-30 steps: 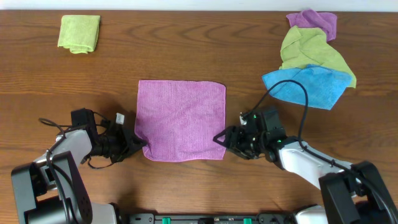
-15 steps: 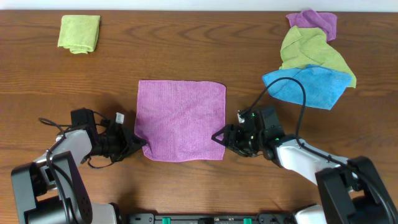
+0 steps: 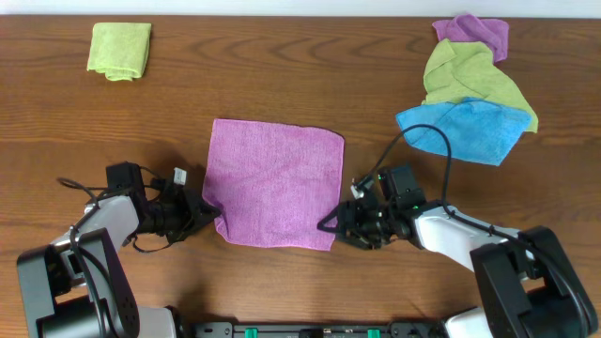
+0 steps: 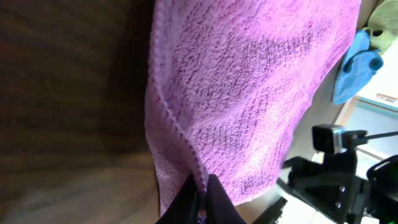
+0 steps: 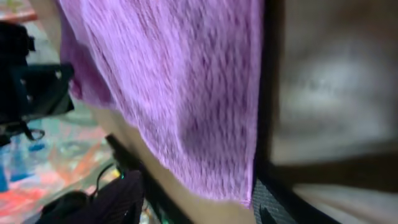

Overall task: Fold the cloth
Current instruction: 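Hold the near corners and adjust the right gripper's grip, then lift both near corners and fold them forward over the far edge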

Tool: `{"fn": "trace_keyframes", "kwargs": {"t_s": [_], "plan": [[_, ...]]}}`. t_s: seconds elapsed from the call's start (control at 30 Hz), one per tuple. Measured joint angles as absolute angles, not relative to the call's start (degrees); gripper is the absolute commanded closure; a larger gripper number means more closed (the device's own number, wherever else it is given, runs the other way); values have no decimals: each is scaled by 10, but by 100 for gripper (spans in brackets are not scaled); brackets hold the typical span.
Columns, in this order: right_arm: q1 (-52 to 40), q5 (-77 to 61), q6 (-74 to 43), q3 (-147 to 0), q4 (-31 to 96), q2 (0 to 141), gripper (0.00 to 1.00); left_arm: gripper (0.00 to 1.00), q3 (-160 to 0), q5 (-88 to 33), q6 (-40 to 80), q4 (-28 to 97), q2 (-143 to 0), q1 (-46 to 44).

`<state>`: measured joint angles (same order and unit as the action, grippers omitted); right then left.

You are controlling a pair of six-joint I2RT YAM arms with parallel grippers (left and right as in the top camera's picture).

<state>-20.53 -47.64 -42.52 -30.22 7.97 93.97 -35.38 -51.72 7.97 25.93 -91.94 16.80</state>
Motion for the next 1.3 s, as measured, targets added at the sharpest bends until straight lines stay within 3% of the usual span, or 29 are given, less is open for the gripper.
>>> {"fn": "trace_keyframes", "kwargs": {"t_s": [0.33,0.6,0.8,1.1,1.3], "plan": [[-205,-502,-418,-299,80,945,40,94,-354,-521,92,250,-919,168],[-212,-504,-425,-287,58,957,66,95,-354,-522,92,250,-919,168],[-227,-484,-429,-279,53,965,97,94,-354,-522,93,248,-919,168],[-229,-482,-424,-282,55,966,98,94,-354,-527,105,241,-919,168],[-236,-463,-405,-326,128,972,98,94,-354,-543,105,237,-919,166]]}}
